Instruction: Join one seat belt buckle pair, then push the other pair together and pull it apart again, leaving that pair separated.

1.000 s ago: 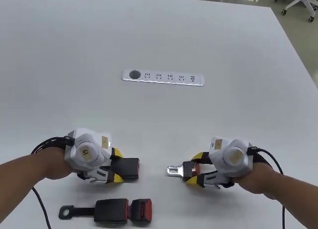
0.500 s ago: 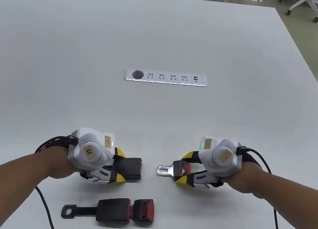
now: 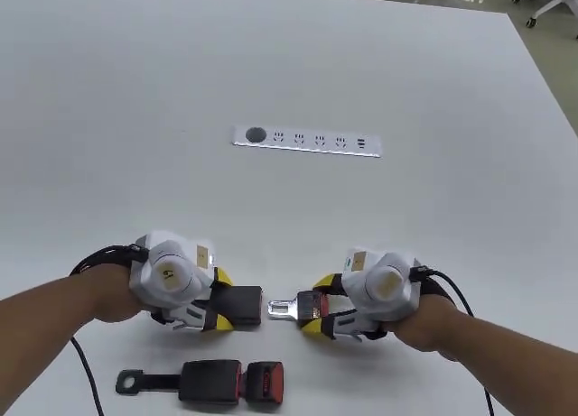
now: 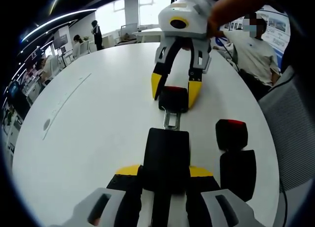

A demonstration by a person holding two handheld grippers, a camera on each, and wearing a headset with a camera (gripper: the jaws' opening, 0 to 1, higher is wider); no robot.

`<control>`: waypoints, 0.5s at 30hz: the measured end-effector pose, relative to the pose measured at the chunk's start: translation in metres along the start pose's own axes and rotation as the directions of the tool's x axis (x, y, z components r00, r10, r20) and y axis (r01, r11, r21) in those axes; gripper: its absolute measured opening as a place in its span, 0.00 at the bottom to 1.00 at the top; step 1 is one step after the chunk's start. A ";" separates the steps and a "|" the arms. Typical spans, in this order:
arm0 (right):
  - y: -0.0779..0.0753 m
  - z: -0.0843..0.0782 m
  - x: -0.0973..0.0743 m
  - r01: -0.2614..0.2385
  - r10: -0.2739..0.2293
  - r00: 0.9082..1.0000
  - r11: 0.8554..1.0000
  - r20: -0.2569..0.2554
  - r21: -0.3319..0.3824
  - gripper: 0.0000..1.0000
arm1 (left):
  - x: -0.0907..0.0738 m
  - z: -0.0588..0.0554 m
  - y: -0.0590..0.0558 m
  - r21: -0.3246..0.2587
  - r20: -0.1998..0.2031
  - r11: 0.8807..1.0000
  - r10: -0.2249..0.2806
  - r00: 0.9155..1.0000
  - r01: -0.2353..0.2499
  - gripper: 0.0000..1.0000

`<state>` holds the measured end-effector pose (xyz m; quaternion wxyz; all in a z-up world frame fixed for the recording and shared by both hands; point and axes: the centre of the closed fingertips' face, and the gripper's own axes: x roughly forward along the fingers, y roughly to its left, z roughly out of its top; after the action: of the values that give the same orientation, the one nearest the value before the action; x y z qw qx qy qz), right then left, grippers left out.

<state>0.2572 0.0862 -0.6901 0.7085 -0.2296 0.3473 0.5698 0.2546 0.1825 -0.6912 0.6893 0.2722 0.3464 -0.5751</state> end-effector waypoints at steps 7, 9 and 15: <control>0.007 0.012 0.008 -0.002 0.002 1.000 1.000 0.013 -0.004 0.35 | -0.001 0.001 -0.001 0.000 -0.003 1.000 0.000 1.000 0.000 0.35; 0.005 0.013 0.010 -0.004 0.004 1.000 1.000 0.022 0.003 0.35 | -0.001 0.002 -0.001 0.000 -0.005 1.000 0.000 1.000 0.000 0.35; 0.010 0.020 0.019 0.003 -0.003 1.000 1.000 0.022 0.005 0.35 | -0.001 0.002 -0.003 0.012 -0.013 1.000 -0.005 1.000 0.005 0.35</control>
<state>0.2544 0.1149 -0.6905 0.7136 -0.2221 0.3407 0.5704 0.2516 0.1813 -0.6891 0.6839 0.2795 0.3480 -0.5770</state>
